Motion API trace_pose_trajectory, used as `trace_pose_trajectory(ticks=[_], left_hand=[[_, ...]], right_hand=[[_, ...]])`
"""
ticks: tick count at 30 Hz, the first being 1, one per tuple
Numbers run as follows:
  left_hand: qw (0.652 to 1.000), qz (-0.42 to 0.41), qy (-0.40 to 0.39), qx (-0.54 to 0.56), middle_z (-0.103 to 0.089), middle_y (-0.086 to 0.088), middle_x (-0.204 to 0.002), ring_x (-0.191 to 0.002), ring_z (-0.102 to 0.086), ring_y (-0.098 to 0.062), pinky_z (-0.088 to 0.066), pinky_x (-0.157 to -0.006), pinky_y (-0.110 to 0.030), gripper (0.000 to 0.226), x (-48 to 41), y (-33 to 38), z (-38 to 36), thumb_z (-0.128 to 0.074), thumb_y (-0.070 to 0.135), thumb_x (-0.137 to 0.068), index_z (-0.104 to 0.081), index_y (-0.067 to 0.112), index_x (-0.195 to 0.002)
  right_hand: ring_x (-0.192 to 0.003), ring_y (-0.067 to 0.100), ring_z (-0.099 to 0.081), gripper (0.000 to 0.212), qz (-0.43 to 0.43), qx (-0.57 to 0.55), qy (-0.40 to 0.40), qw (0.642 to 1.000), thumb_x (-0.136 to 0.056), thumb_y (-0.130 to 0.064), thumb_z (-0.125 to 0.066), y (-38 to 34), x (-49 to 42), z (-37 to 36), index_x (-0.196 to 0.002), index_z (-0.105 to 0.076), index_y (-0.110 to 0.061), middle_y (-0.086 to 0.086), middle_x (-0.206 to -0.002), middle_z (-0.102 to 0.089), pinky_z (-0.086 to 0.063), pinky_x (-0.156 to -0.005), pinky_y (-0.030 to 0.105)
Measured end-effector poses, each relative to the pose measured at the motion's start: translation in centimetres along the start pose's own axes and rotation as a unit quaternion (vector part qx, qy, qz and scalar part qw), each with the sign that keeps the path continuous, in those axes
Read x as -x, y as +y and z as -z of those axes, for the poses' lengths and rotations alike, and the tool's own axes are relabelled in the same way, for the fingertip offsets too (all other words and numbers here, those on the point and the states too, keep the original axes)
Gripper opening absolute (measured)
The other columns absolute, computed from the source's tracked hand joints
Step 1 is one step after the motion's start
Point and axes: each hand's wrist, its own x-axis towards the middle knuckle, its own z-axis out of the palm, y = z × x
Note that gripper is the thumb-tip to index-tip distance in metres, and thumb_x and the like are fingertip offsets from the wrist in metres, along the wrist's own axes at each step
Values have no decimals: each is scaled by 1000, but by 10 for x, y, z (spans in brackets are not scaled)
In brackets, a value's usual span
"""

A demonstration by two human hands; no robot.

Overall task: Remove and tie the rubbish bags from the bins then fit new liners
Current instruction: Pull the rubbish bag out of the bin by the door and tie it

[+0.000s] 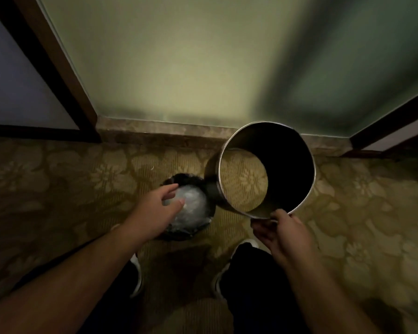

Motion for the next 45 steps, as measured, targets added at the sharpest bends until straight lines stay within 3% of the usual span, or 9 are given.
trace_pose_trajectory(ticks=[8, 16, 18, 23, 31, 38, 40, 43, 45], left_hand=[[992, -14, 35, -124, -60, 2, -121, -104, -59, -14, -56, -87, -42, 39, -63, -38, -18, -62, 33, -94, -56, 27, -132], [935, -54, 18, -349, -52, -4, -137, -124, -45, -28, -43, -100, -43, 51, -93, -66, -32, -63, 42, -91, -52, 25, -138], [929, -55, 8, -366, -51, -3, -139, -126, -43, -28, -43, -101, -46, 55, -96, -68, -36, -61, 45, -91, -48, 27, -141], [915, -78, -2, -397, -50, -1, -139, -125, -41, -27, -44, -99, -49, 60, -101, -69, -47, -58, 51, -90, -43, 29, -143], [910, -68, -5, -409, -55, -3, -134, -120, -46, -29, -45, -96, -50, 62, -105, -75, -47, -53, 56, -87, -48, 27, -141], [903, -28, -15, -429, -50, -1, -140, -125, -42, -26, -42, -101, -45, 59, -109, -75, -46, -57, 50, -90, -44, 29, -144], [899, -19, -12, -437, -52, -1, -138, -123, -44, -26, -43, -99, -44, 55, -110, -75, -44, -55, 48, -90, -47, 29, -141], [901, -21, -21, -433, -55, -1, -133, -120, -46, -26, -46, -96, -45, 45, -111, -76, -43, -52, 41, -93, -51, 29, -136], [903, -22, -32, -427, -54, 1, -133, -120, -47, -25, -46, -96, -43, 42, -109, -78, -43, -51, 36, -94, -53, 29, -135]], right_hand=[[-73, 23, -77, 38, -93, -121, 85, 985, -98, -22, -49, 25, -96, -27, -135, -52, -12, 16, -99, -76, -56, -63, 37], [-83, 24, -74, 41, -153, -93, 122, 976, -101, -19, -41, 73, -166, -53, -139, -48, -8, 17, -103, -72, -54, -71, 40], [-82, 23, -74, 41, -165, -90, 120, 975, -101, -19, -42, 88, -179, -58, -140, -49, -8, 16, -101, -72, -53, -74, 39], [-74, 21, -76, 37, -189, -88, 124, 970, -100, -18, -44, 115, -205, -62, -135, -53, -10, 16, -101, -74, -53, -60, 35], [-75, 22, -76, 37, -204, -98, 146, 963, -98, -17, -44, 141, -217, -61, -134, -52, -11, 16, -101, -74, -56, -69, 39], [-106, 28, -69, 42, -179, -96, 111, 973, -101, -31, -48, 150, -205, -75, -139, -48, -14, 16, -123, -68, -51, -90, 39], [-110, 28, -68, 53, -200, -45, 37, 978, -90, -48, -65, 154, -192, -88, -133, -56, -20, 11, -122, -69, -52, -96, 41], [-102, 33, -71, 72, -197, 134, -59, 969, -68, -44, -79, 155, -178, -107, -128, -62, -8, 15, -114, -72, -58, -91, 43], [-109, 36, -65, 49, -125, 346, -90, 926, -85, -29, -67, 149, -174, -112, -123, -64, 4, 20, -117, -69, -52, -84, 33]])
